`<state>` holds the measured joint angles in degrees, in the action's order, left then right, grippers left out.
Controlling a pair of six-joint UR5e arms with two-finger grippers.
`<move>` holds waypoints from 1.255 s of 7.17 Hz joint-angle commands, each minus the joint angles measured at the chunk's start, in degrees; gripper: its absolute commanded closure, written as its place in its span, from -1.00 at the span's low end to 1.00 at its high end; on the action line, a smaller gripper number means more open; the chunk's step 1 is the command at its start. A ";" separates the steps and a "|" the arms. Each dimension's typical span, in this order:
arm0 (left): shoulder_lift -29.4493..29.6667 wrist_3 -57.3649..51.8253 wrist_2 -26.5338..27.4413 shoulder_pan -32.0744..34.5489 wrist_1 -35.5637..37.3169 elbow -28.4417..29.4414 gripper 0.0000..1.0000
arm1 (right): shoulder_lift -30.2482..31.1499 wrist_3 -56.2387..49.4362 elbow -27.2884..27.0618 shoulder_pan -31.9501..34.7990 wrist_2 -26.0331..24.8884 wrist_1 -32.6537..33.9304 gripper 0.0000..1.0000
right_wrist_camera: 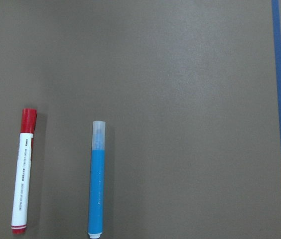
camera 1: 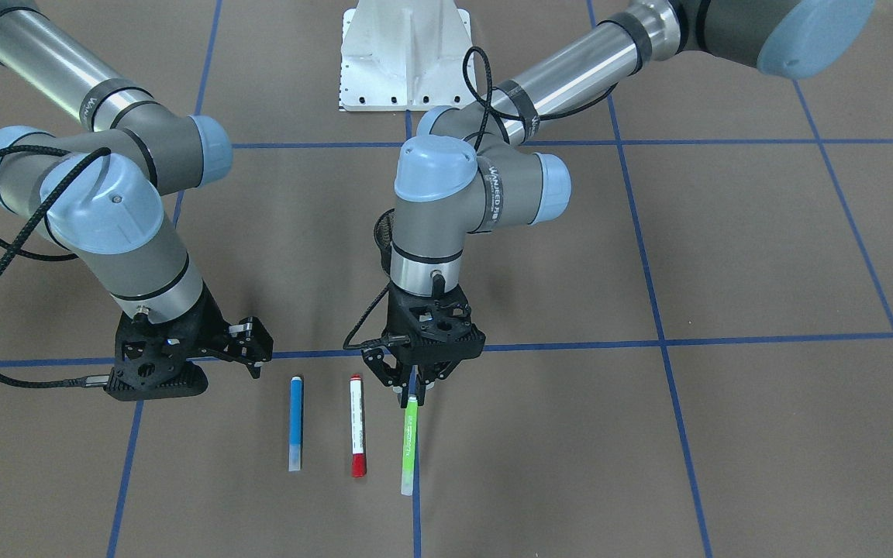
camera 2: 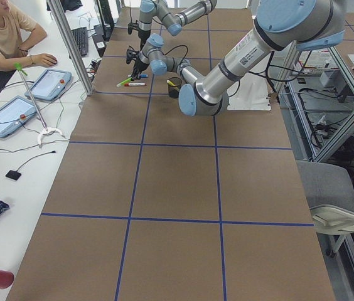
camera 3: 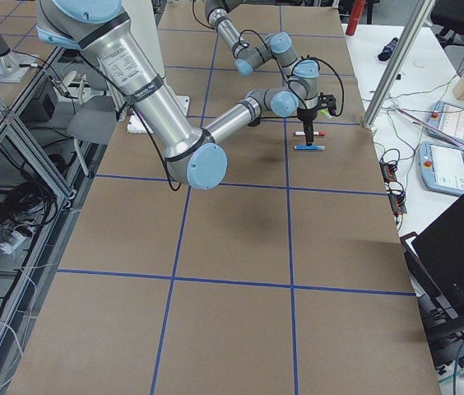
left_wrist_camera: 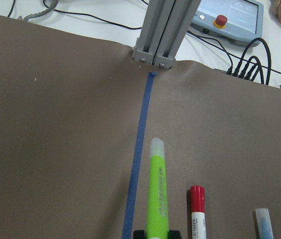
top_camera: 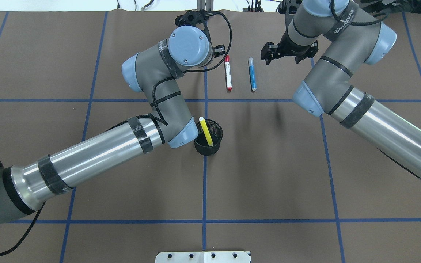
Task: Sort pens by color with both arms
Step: 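Lay the green highlighter beside the red-capped marker and open the left gripper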
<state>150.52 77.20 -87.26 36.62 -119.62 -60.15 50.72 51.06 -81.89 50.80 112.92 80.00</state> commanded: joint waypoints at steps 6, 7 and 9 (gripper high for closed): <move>-0.13 -5.02 -0.01 -1.11 0.00 -0.14 0.36 | 0.00 0.09 0.16 0.00 -0.16 0.07 -0.98; -0.22 -5.22 -0.01 -1.20 0.00 -0.32 -0.02 | 0.00 0.00 0.07 0.00 -0.16 0.07 -0.98; -0.31 -6.36 -0.01 -1.20 -0.09 -0.58 -0.60 | 0.00 0.09 0.07 0.00 -0.24 0.07 -0.98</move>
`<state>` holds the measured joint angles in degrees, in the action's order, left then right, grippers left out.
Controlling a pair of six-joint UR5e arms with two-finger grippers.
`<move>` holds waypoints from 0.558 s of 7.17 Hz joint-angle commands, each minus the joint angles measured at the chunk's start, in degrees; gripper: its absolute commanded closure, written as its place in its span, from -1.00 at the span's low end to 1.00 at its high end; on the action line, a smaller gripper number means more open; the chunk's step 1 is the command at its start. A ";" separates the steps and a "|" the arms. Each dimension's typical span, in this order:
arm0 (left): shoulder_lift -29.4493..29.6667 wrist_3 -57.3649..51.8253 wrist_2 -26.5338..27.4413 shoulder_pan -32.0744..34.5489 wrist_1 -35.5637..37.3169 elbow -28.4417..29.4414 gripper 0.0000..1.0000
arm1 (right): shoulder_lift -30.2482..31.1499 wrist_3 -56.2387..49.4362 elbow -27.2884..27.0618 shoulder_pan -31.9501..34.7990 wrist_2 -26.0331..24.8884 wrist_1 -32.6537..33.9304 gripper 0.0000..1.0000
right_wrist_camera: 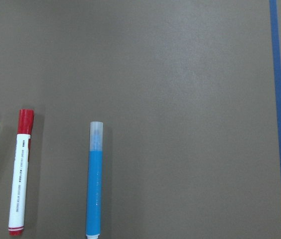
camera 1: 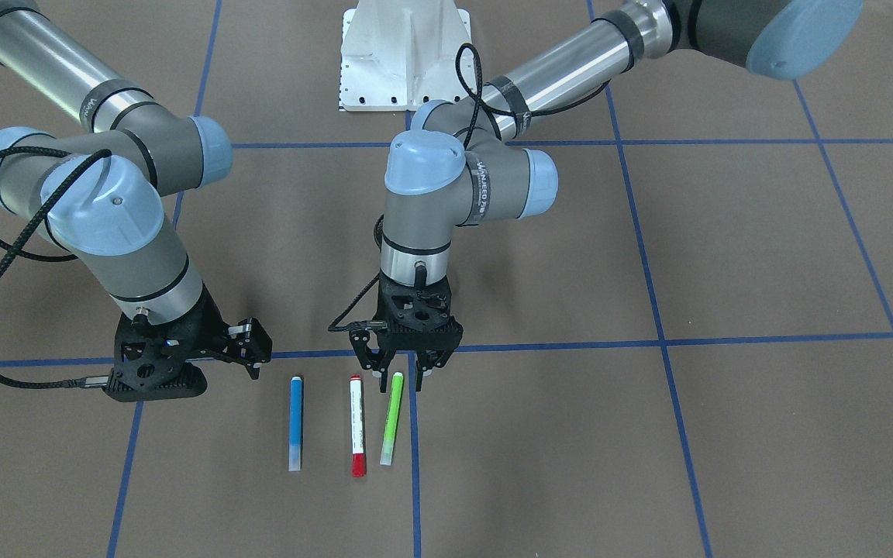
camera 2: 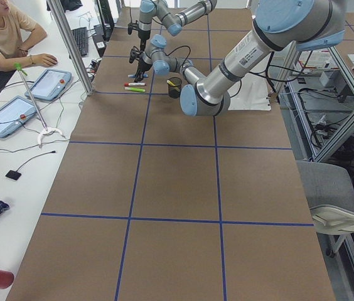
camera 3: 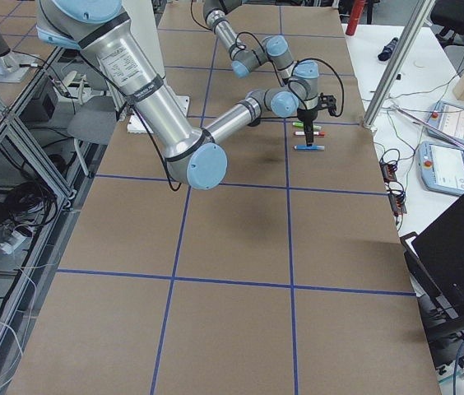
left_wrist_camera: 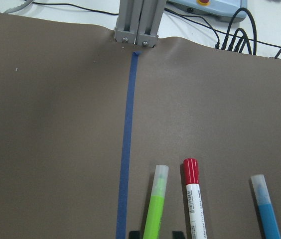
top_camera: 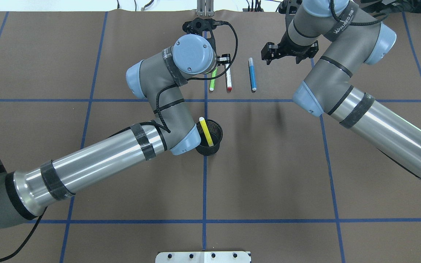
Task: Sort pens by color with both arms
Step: 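Lay the green highlighter beside the red-capped marker and open the left gripper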
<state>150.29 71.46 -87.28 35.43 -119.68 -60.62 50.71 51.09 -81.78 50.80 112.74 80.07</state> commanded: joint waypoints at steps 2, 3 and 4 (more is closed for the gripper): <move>-0.17 -1.93 -1.65 0.42 0.67 -2.99 -0.69 | -0.52 0.32 -0.05 0.00 0.02 -0.09 -0.98; -0.52 -2.03 -5.93 1.73 2.59 -4.49 -0.70 | -0.70 0.50 -0.22 -0.09 0.19 0.00 -0.98; -2.35 -2.37 -11.02 3.92 6.96 -8.42 -0.87 | -0.79 0.85 -0.75 -0.09 0.46 0.17 -0.98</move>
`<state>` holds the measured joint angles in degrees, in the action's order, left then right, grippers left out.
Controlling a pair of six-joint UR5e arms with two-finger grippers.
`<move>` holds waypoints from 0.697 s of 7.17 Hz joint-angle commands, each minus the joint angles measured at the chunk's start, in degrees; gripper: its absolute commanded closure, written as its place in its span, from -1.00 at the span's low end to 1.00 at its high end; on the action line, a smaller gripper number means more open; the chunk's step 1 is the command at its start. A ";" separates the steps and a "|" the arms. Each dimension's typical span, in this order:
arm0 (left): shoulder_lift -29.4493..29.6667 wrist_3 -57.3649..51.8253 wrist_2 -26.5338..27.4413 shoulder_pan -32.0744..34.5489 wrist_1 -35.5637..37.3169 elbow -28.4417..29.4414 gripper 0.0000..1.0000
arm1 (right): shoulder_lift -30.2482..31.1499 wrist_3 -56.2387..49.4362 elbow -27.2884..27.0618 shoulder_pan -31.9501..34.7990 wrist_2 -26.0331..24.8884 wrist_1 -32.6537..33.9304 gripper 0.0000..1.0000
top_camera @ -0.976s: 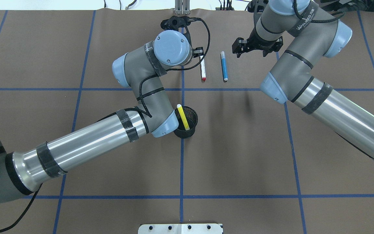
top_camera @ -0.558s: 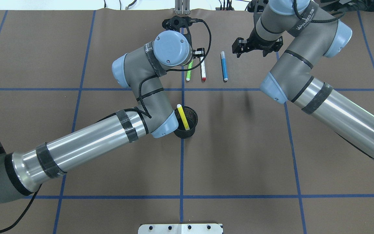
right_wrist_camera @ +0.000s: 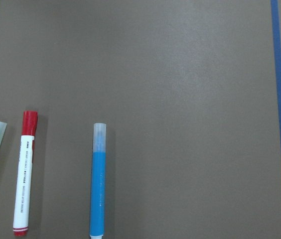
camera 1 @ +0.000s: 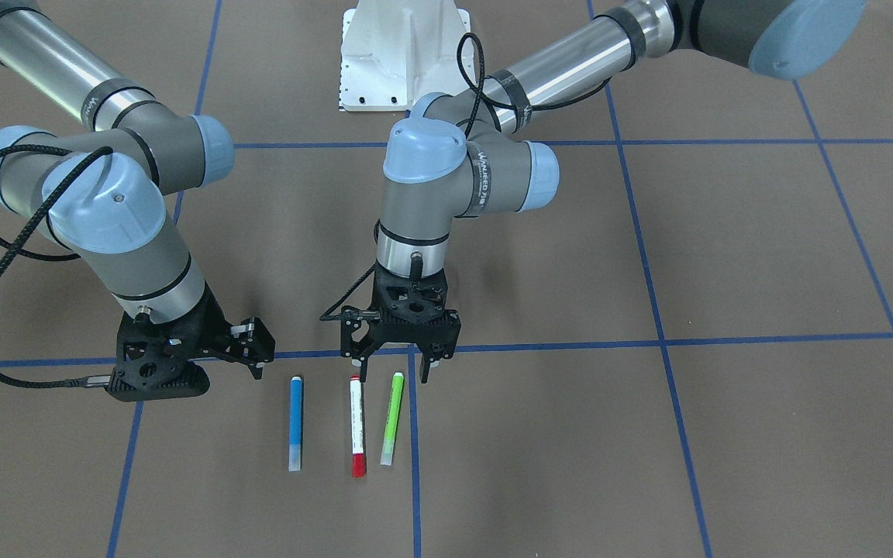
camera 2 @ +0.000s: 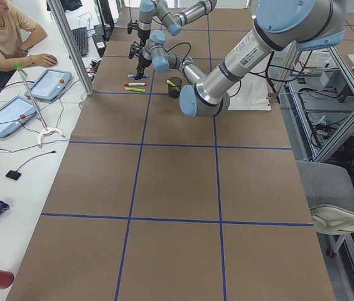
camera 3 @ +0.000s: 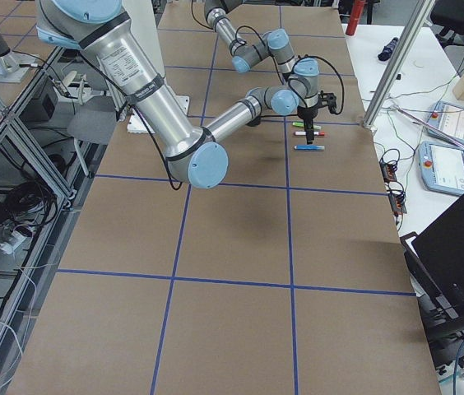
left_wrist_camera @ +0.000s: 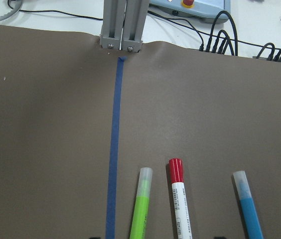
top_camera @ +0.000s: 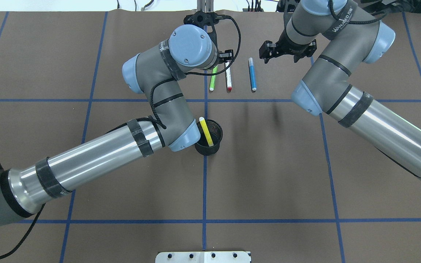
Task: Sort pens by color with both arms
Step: 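Withdraw the left gripper while the right gripper moves toward the cup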
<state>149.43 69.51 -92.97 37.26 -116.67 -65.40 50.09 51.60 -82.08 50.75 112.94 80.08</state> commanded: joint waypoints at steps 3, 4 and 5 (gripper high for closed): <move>-10.54 -11.99 -16.06 8.42 23.01 -24.20 -0.98 | -0.35 1.57 -2.55 -0.03 2.62 0.87 -0.99; -13.52 -13.94 -20.71 11.05 26.54 -28.52 -0.98 | -1.22 2.53 -3.87 -0.29 3.07 4.52 -0.99; -17.21 -15.96 -25.20 13.60 27.97 -31.69 -0.98 | -5.14 2.63 -5.53 -0.47 3.77 13.87 -0.99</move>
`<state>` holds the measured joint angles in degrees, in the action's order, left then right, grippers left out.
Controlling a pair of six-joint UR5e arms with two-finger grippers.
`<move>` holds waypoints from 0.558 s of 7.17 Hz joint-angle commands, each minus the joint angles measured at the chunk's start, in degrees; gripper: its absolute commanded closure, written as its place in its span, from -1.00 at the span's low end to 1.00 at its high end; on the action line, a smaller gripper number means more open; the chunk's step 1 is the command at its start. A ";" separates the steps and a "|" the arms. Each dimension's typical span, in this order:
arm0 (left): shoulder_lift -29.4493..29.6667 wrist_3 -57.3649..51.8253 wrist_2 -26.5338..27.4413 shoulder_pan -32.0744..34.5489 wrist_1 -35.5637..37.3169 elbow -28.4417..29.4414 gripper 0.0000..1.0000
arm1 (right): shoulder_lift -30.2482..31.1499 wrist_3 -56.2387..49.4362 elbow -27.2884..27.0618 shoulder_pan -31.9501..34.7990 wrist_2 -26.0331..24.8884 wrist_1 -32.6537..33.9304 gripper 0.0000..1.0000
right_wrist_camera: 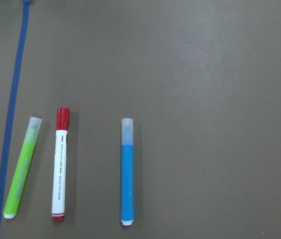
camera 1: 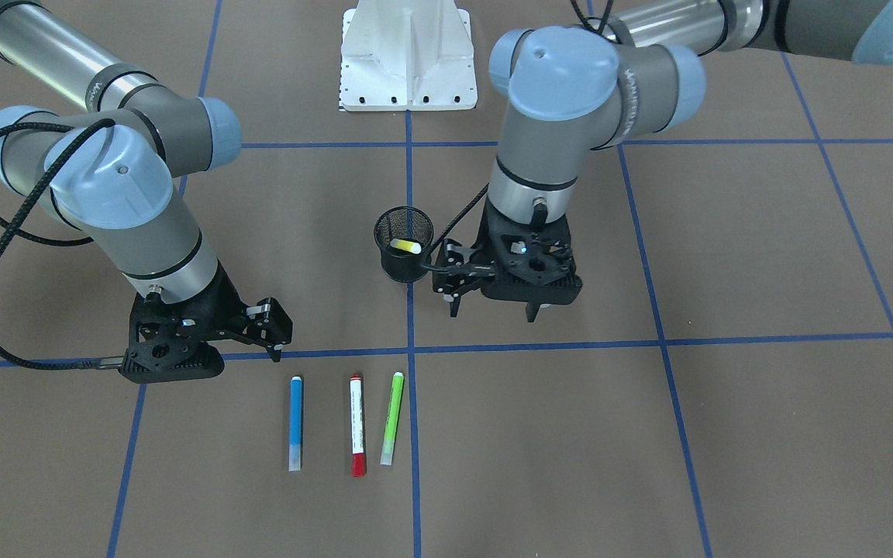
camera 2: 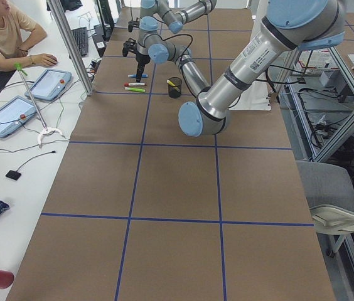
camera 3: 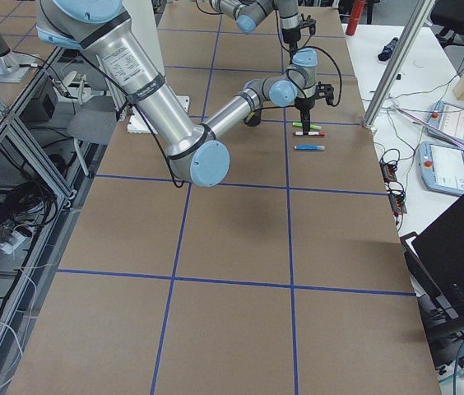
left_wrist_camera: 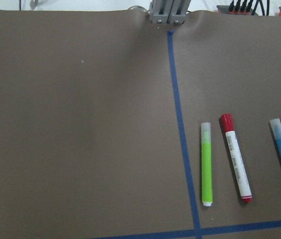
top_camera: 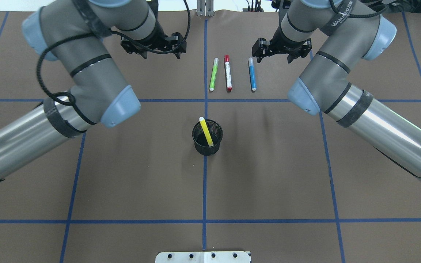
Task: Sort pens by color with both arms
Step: 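Withdraw the left gripper while the right gripper moves toward the cup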
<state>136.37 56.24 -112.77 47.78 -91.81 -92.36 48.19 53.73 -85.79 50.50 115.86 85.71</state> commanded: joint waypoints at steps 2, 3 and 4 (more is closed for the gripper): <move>-11.79 -11.89 -12.18 8.54 3.48 -9.22 -0.98 | -9.58 3.19 -2.19 -3.72 1.39 18.67 -0.99; -14.52 -14.29 -13.42 10.04 3.48 -10.89 -0.99 | -13.09 4.52 -0.01 -5.48 1.48 20.88 -0.99; -16.99 -16.05 -13.61 10.49 3.39 -12.39 -0.98 | -19.73 4.54 6.36 -7.59 1.48 24.73 -0.99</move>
<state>122.81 43.11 -125.32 56.99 -88.40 -102.67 35.37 57.52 -85.24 45.45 117.26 105.94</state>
